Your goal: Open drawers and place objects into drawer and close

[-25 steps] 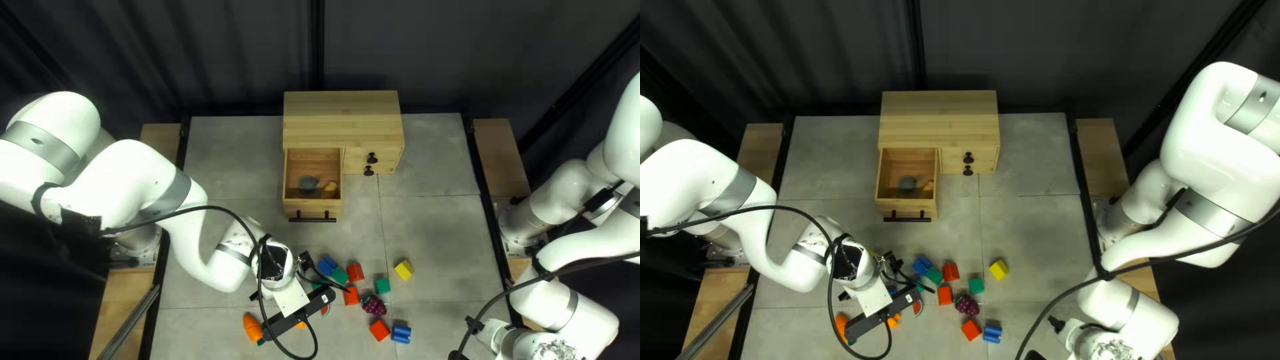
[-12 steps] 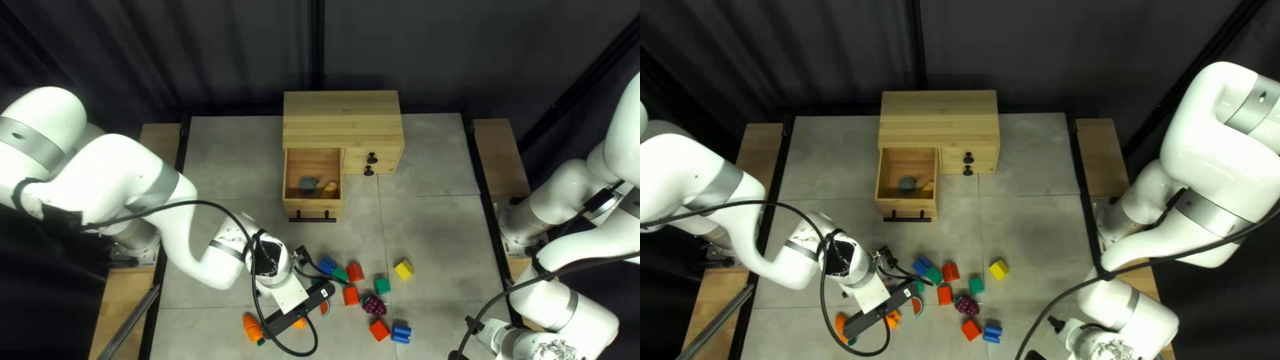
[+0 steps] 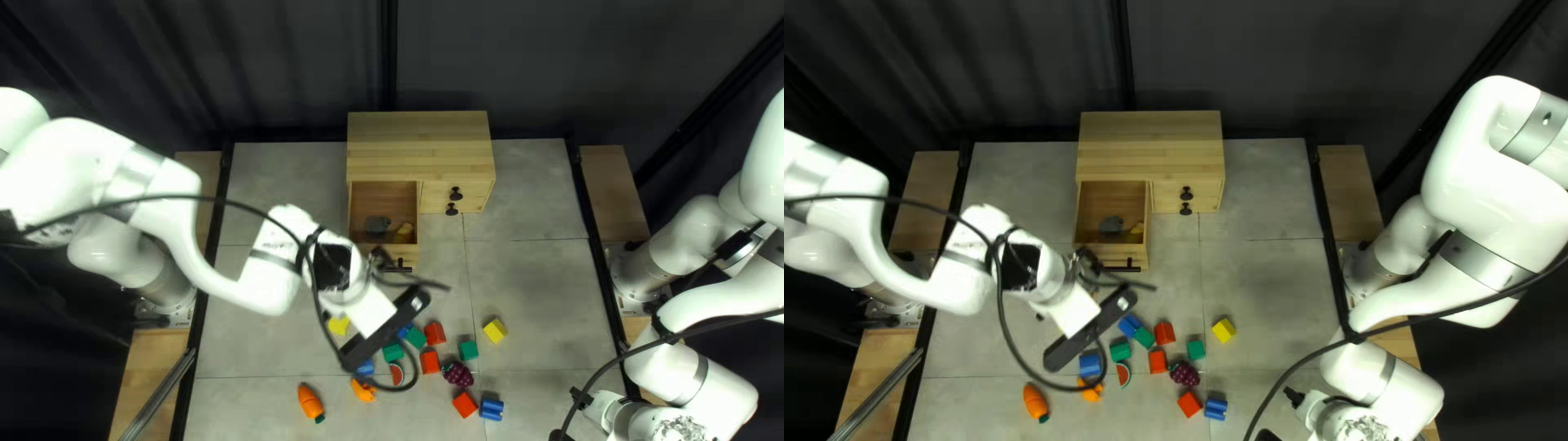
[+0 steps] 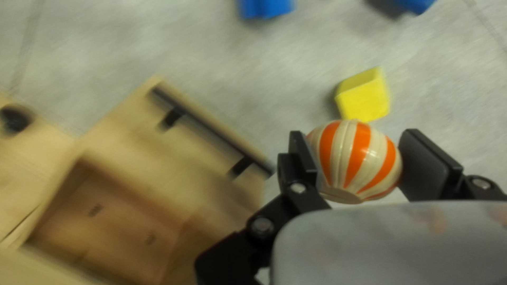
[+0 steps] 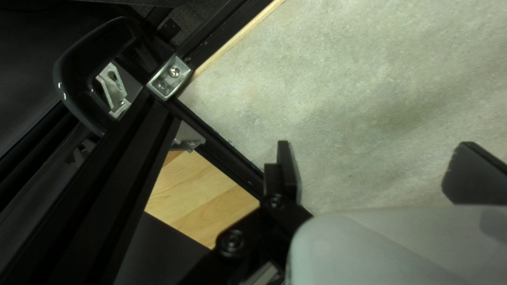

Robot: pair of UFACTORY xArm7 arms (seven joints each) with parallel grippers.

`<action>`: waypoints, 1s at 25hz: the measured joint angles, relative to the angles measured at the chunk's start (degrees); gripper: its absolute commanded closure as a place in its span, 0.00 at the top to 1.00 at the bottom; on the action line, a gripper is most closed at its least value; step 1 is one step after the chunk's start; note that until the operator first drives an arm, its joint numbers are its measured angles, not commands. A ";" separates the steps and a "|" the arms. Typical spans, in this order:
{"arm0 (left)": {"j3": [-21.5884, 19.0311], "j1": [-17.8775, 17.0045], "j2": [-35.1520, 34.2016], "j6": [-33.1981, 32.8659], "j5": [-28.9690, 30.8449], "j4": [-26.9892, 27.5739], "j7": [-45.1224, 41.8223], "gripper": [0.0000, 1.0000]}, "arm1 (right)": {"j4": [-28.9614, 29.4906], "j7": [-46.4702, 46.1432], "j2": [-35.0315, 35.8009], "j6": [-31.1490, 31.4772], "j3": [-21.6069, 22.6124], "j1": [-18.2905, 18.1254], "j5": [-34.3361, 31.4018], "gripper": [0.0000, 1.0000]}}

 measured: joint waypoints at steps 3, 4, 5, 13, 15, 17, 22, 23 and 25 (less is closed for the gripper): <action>1.30 0.70 3.95 2.18 3.59 4.27 -3.81 0.61 | 0.00 0.00 0.00 0.00 0.00 0.00 0.00 1.00; 1.88 0.92 5.27 2.64 4.74 5.27 -5.68 0.86 | 0.00 0.00 0.00 0.00 0.00 0.00 0.00 1.00; 2.46 1.14 6.34 2.84 5.75 5.97 -7.64 1.00 | 0.00 0.00 0.00 0.00 0.00 0.00 0.00 1.00; 5.29 1.69 6.09 2.28 10.15 3.40 -24.76 1.00 | 0.00 0.00 0.00 0.00 0.00 0.00 0.00 1.00; 5.35 1.48 3.97 3.21 10.80 1.52 -29.61 1.00 | 0.00 0.00 0.00 0.00 0.00 0.00 0.00 1.00; 4.98 0.97 2.07 4.02 11.02 -0.44 -33.06 1.00 | 0.00 0.00 0.00 0.00 0.00 0.00 0.00 1.00; 1.95 -2.05 -1.89 4.95 9.33 -5.69 -38.32 1.00 | 0.00 0.00 0.00 0.00 0.00 0.00 0.00 1.00; 1.10 -2.90 -2.54 5.17 8.55 -6.58 -38.77 1.00 | 0.00 0.00 0.00 0.00 0.00 0.00 0.00 1.00; -0.26 -4.29 -3.45 5.68 7.08 -7.61 -38.98 1.00 | 0.00 0.00 0.00 0.00 0.00 0.00 0.00 1.00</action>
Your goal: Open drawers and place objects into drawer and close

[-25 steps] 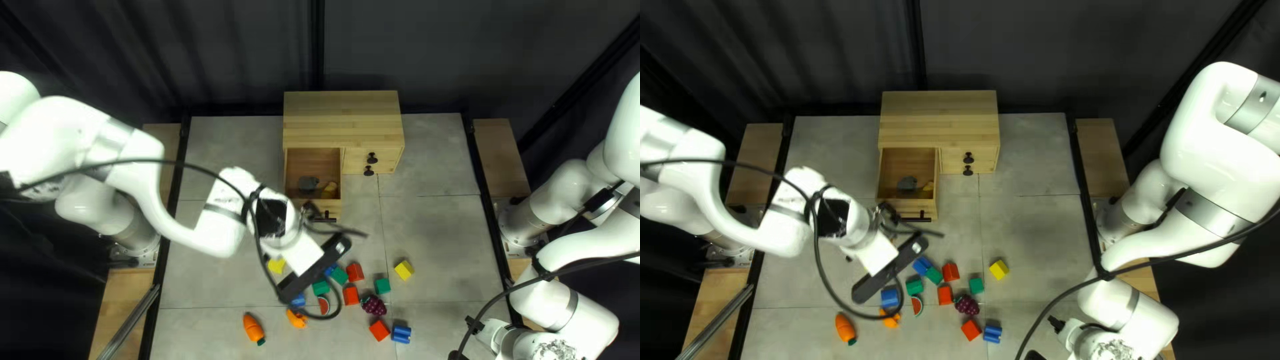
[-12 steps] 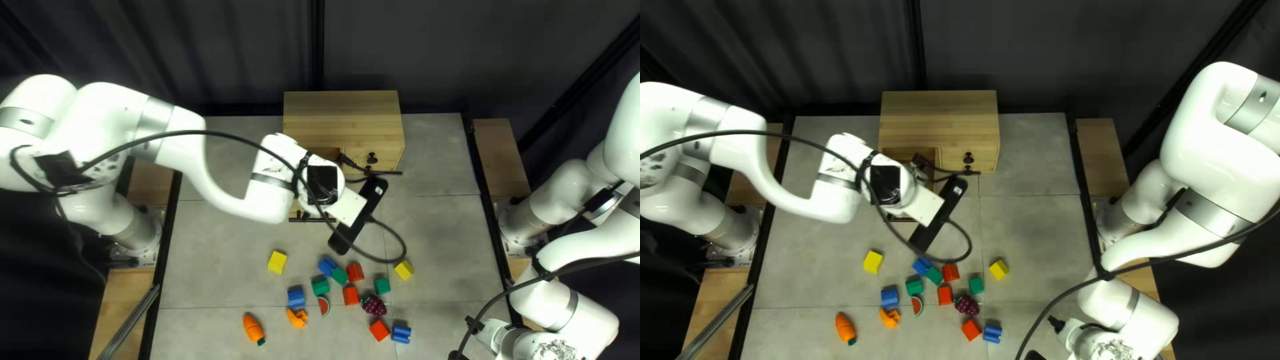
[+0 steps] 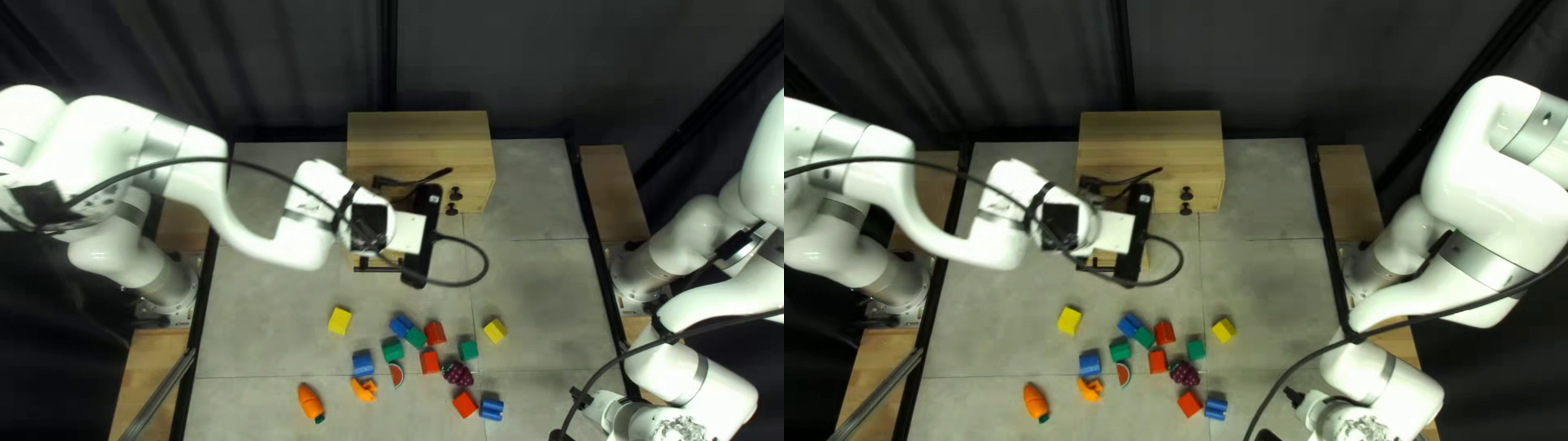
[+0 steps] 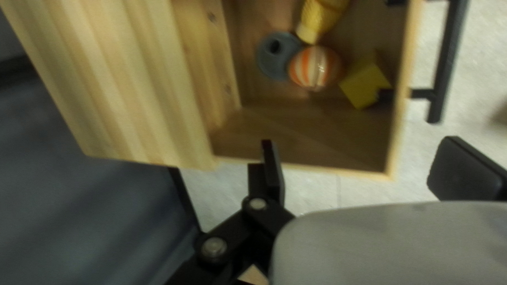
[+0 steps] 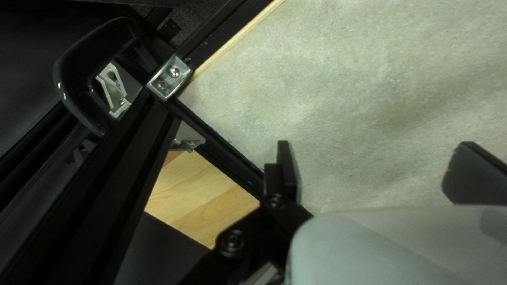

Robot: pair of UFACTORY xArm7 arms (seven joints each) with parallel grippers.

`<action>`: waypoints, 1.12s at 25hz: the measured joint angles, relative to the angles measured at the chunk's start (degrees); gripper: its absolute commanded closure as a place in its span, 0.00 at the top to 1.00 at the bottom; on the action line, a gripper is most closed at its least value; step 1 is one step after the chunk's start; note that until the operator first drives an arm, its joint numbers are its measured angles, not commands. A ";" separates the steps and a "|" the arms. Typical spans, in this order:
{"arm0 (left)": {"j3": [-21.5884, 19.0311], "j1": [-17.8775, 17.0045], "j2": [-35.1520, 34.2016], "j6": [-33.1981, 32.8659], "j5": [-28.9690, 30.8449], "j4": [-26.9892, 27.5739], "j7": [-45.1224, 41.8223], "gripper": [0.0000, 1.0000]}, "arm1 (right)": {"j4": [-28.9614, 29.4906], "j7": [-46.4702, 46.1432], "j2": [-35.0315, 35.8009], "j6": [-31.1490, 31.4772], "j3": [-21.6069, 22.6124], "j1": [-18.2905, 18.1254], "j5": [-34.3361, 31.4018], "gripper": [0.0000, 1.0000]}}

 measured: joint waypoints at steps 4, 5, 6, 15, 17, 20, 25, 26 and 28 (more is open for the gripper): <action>-2.55 -2.74 -0.88 1.09 -3.12 -0.69 1.74 1.00 | 0.00 0.00 0.00 0.00 0.00 0.00 0.00 1.00; -2.89 -3.15 -0.91 1.19 -3.66 -0.71 2.24 1.00 | 0.00 0.00 0.00 0.00 0.00 0.00 0.00 1.00; -3.23 -3.53 -0.87 1.22 -4.27 -0.72 2.78 1.00 | 0.00 0.00 0.00 0.00 0.00 0.00 0.00 1.00; -4.13 -4.59 0.57 -2.26 -8.13 -2.78 4.14 1.00 | 0.00 0.00 0.00 0.00 0.00 0.00 0.00 1.00; -4.47 -4.93 1.07 -3.68 -8.57 -3.51 4.02 1.00 | 0.00 0.00 0.00 0.00 0.00 0.00 0.00 1.00; -5.33 -5.77 2.27 -5.90 -9.18 -4.18 4.00 1.00 | 0.00 0.00 0.00 0.00 0.00 0.00 0.00 1.00; -7.51 -7.83 4.93 -10.37 -11.46 -4.90 3.63 1.00 | 0.00 0.00 0.00 0.00 0.00 0.00 0.00 1.00; -8.02 -8.29 5.44 -11.45 -12.27 -5.23 3.59 1.00 | 0.00 0.00 0.00 0.00 0.00 0.00 0.00 1.00; -8.61 -8.76 5.90 -13.11 -13.39 -5.92 3.78 1.00 | 0.00 0.00 0.00 0.00 0.00 0.00 0.00 1.00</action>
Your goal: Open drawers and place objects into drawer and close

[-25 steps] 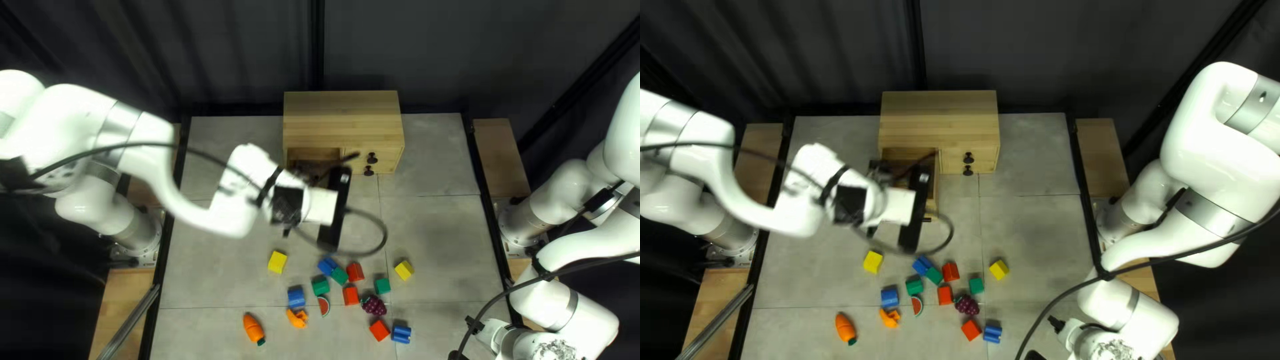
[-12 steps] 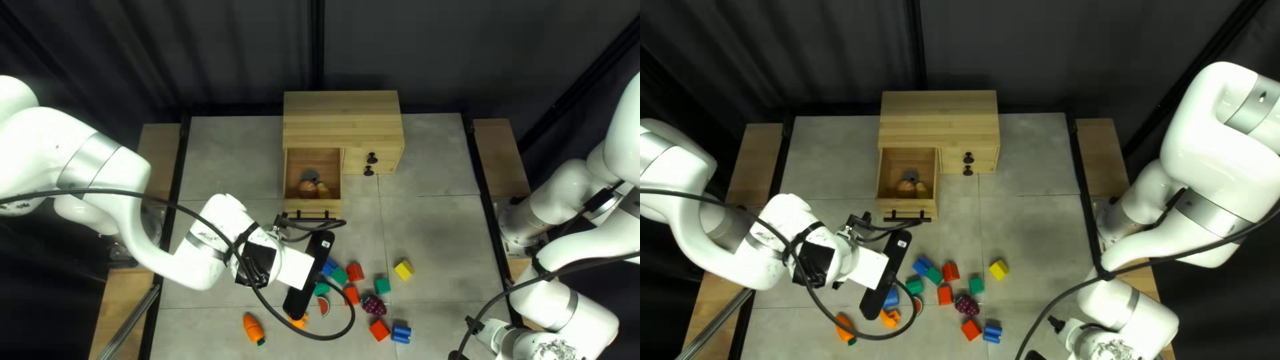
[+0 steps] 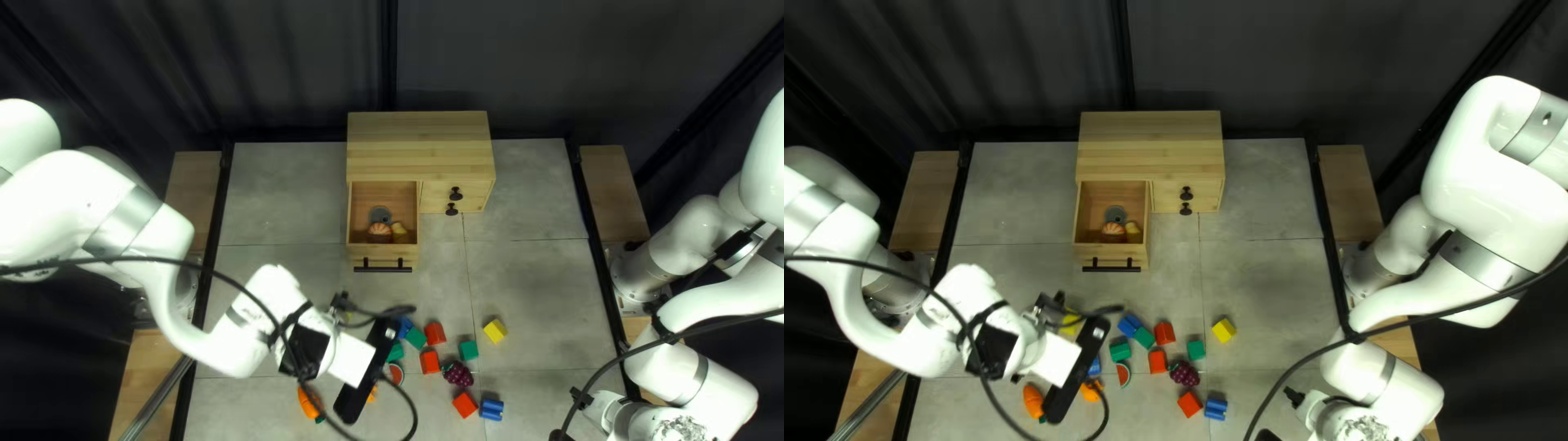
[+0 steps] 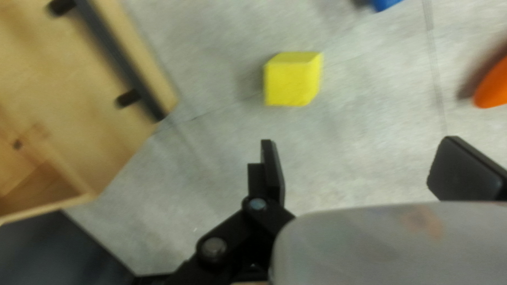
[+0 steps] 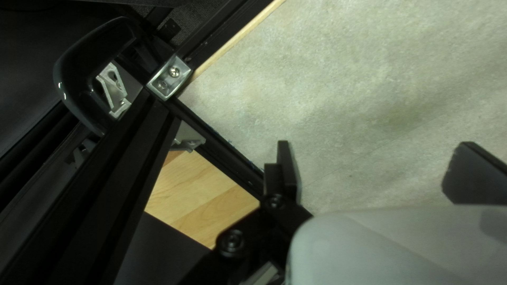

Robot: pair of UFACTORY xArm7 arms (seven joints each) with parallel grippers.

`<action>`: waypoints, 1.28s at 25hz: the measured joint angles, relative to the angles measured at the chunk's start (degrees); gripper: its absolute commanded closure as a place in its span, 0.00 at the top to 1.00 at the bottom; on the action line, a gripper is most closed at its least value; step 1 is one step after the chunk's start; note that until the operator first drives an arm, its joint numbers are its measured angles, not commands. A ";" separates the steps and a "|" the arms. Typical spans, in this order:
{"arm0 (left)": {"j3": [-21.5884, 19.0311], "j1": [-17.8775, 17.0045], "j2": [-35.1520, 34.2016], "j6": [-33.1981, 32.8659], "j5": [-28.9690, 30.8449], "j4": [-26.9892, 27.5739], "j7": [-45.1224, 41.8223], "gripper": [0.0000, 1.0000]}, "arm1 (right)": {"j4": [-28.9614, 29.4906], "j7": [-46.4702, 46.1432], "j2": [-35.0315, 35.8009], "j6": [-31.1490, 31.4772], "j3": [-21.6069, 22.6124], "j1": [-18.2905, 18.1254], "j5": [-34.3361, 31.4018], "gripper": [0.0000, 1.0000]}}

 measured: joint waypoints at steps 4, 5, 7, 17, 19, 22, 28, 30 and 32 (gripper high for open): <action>-1.24 -0.78 0.35 -3.71 -2.88 -1.53 1.99 1.00 | 0.00 0.00 0.00 0.00 0.00 0.00 0.00 1.00; -1.50 -0.90 0.26 -4.36 -3.64 -1.83 2.83 1.00 | 0.00 0.00 0.00 0.00 0.00 0.00 0.00 1.00; -1.97 -1.09 -0.15 -5.67 -5.30 -2.49 4.98 1.00 | 0.00 0.00 0.00 0.00 0.00 0.00 0.00 1.00; -3.86 -2.66 3.15 -14.21 -4.85 -4.44 10.36 1.00 | 0.00 0.00 0.00 0.00 0.00 0.00 0.00 1.00; -3.89 -2.83 3.51 -16.11 -3.94 -5.54 10.51 1.00 | 0.00 0.00 0.00 0.00 0.00 0.00 0.00 1.00; -3.88 -2.92 3.65 -18.14 -3.16 -6.66 10.81 1.00 | 0.00 0.00 0.00 0.00 0.00 0.00 0.00 1.00; -3.68 -2.70 3.05 -24.56 -2.69 -10.24 10.91 0.93 | 0.00 0.00 0.00 0.00 0.00 0.00 0.00 1.00; -3.41 -2.60 2.71 -27.53 -2.25 -12.02 10.16 0.94 | 0.00 0.00 0.00 0.00 0.00 0.00 0.00 1.00; -3.09 -2.58 2.25 -30.14 -1.62 -13.66 8.96 0.98 | 0.00 0.00 0.00 0.00 0.00 0.00 0.00 1.00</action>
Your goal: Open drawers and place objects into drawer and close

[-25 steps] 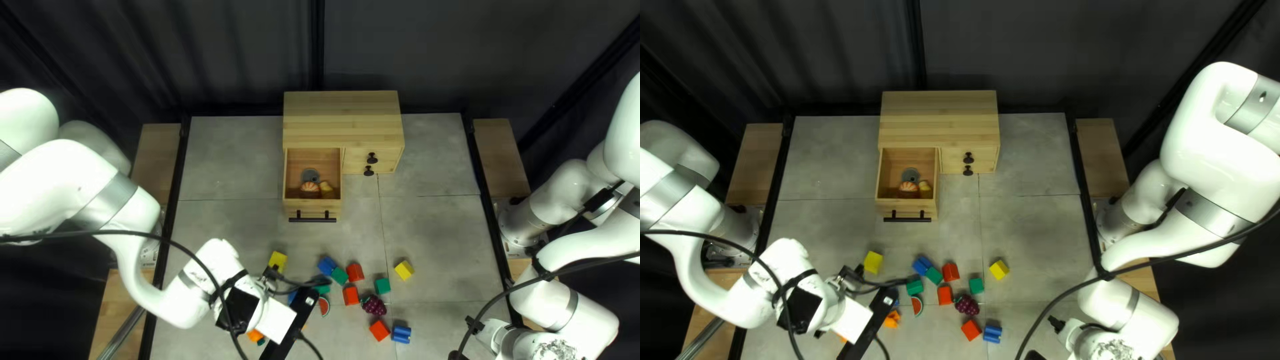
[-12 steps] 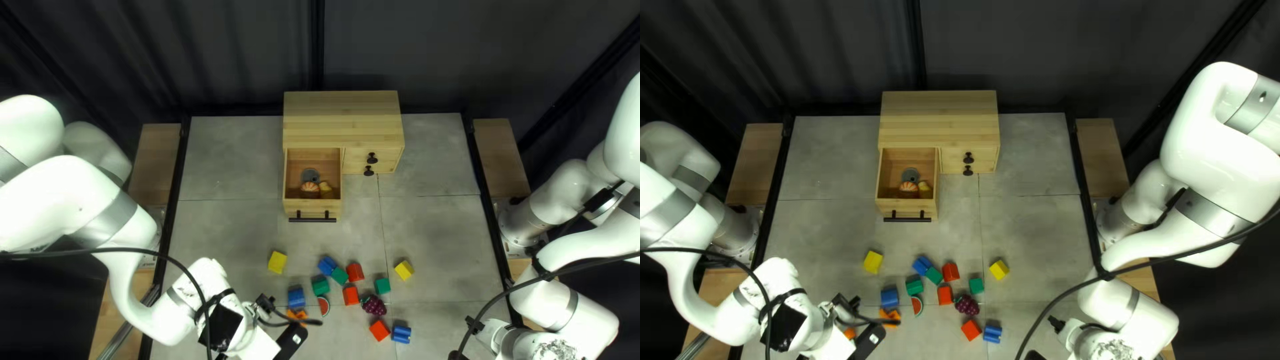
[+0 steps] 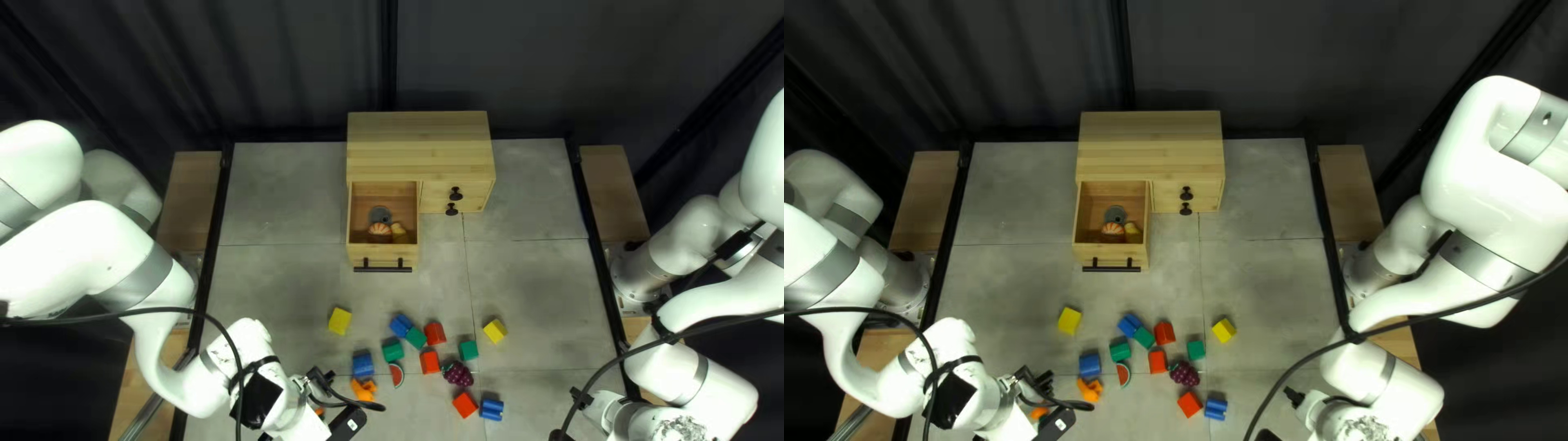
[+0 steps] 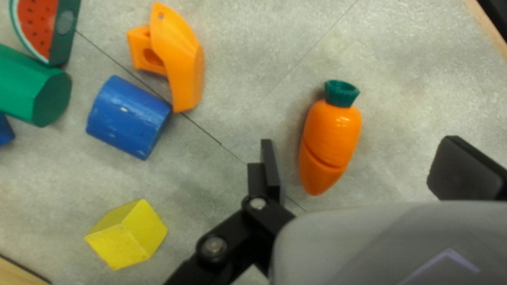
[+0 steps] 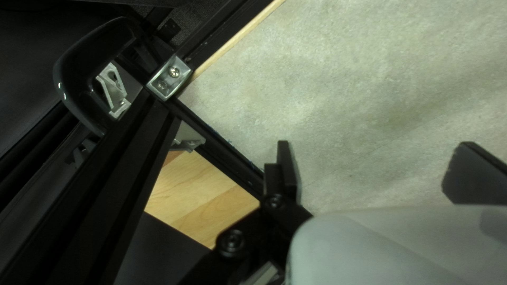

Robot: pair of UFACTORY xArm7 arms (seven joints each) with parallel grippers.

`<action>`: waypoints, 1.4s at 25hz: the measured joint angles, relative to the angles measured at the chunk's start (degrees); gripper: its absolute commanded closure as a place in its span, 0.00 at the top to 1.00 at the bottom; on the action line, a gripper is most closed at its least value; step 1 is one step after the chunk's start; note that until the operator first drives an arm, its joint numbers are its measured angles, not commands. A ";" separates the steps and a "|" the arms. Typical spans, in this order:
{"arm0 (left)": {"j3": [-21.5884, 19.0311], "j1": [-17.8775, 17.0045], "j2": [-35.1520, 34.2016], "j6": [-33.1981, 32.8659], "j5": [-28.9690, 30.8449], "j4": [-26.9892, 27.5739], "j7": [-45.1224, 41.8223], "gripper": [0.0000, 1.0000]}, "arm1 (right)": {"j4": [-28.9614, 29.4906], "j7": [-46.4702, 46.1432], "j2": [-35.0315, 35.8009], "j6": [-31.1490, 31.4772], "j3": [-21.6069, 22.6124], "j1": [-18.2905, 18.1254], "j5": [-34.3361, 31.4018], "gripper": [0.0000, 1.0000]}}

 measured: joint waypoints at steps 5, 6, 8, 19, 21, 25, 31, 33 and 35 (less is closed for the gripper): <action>0.53 -0.11 -0.66 -4.11 1.43 -2.36 -2.42 1.00 | 0.00 0.00 0.00 0.00 0.00 0.00 0.00 1.00; 0.62 -0.15 -0.75 -4.83 1.68 -2.77 -2.81 1.00 | 0.00 0.00 0.00 0.00 0.00 0.00 0.00 1.00; 0.79 -0.19 -0.91 -6.21 2.17 -3.51 -3.48 1.00 | 0.00 0.00 0.00 0.00 0.00 0.00 0.00 1.00; 1.87 -0.09 -0.70 -13.46 4.71 -6.95 -5.13 0.93 | 0.00 0.00 0.00 0.00 0.00 0.00 0.00 1.00; 1.64 0.26 -0.56 -13.76 4.07 -7.10 -3.98 0.84 | 0.00 0.00 0.00 0.00 0.00 0.00 0.00 1.00; 1.18 0.81 -0.26 -14.09 2.81 -7.22 -2.34 0.15 | 0.00 0.00 0.00 0.00 0.00 0.00 0.00 1.00; 0.20 1.72 0.05 -13.77 0.24 -6.96 0.13 0.00 | 0.00 0.00 0.00 0.00 0.00 0.00 0.00 1.00; -0.11 1.99 0.14 -13.18 -0.57 -6.62 0.92 0.00 | 0.00 0.00 0.00 0.00 0.00 0.00 0.00 1.00; -0.43 2.20 0.03 -12.23 -1.46 -6.24 1.77 0.00 | 0.00 0.00 0.00 0.00 0.00 0.00 0.00 1.00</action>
